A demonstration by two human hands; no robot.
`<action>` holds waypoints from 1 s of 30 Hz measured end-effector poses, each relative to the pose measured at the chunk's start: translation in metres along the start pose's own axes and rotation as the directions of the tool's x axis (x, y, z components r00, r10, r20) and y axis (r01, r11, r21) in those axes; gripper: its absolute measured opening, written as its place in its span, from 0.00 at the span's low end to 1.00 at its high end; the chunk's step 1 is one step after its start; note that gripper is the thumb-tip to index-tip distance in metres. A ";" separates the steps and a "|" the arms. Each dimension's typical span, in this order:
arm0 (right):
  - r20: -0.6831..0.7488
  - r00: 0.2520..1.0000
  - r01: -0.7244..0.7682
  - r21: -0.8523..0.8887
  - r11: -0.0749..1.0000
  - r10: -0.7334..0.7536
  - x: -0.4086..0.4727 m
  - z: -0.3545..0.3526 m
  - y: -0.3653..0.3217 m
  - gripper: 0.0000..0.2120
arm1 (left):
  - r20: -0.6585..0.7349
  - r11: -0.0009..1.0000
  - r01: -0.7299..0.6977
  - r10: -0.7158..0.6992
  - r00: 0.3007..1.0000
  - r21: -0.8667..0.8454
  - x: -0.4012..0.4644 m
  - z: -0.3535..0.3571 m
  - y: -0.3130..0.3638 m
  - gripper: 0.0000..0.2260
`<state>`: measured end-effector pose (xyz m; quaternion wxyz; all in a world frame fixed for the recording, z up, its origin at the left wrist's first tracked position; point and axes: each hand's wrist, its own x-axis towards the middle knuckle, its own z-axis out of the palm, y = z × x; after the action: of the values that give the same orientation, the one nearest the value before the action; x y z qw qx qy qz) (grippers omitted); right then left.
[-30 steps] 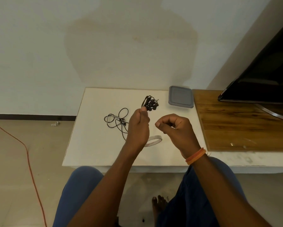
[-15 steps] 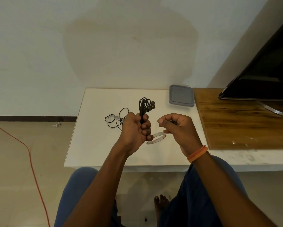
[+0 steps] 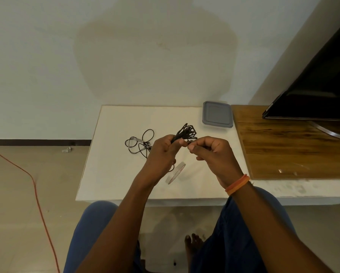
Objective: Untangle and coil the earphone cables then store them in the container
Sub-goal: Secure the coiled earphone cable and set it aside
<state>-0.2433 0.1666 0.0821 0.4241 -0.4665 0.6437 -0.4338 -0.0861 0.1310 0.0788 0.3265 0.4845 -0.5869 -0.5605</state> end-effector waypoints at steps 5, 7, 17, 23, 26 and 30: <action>-0.018 1.000 0.001 0.002 1.000 -0.001 0.000 0.000 -0.001 0.00 | 0.044 0.981 -0.067 0.060 0.997 0.182 0.001 0.002 0.000 0.11; -0.021 1.000 -0.001 0.019 1.000 0.002 0.000 -0.001 -0.002 0.02 | 0.068 0.958 -0.101 0.086 0.994 0.267 0.000 0.001 0.002 0.12; -0.060 0.998 -0.026 0.060 0.998 0.030 0.001 -0.002 -0.001 0.07 | 0.152 0.869 -0.192 0.136 0.979 0.457 -0.004 0.003 0.014 0.08; 0.019 0.998 -0.055 0.131 0.990 0.053 0.005 -0.010 0.003 0.05 | 0.141 0.866 -0.212 0.165 0.976 0.453 -0.001 0.005 0.013 0.08; 0.122 0.987 -0.128 0.178 0.976 0.107 0.008 -0.017 0.007 0.06 | 0.145 0.854 -0.215 0.165 0.976 0.474 0.003 0.004 0.012 0.07; 0.183 0.957 -0.258 0.181 0.949 0.225 0.014 -0.031 0.019 0.07 | 0.147 0.853 -0.195 0.141 0.979 0.484 0.005 0.005 0.011 0.06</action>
<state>-0.2801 0.1613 0.0702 0.5698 -0.3718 0.6123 -0.4028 -0.0948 0.1270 0.0880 0.2075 0.4685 -0.7675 -0.3852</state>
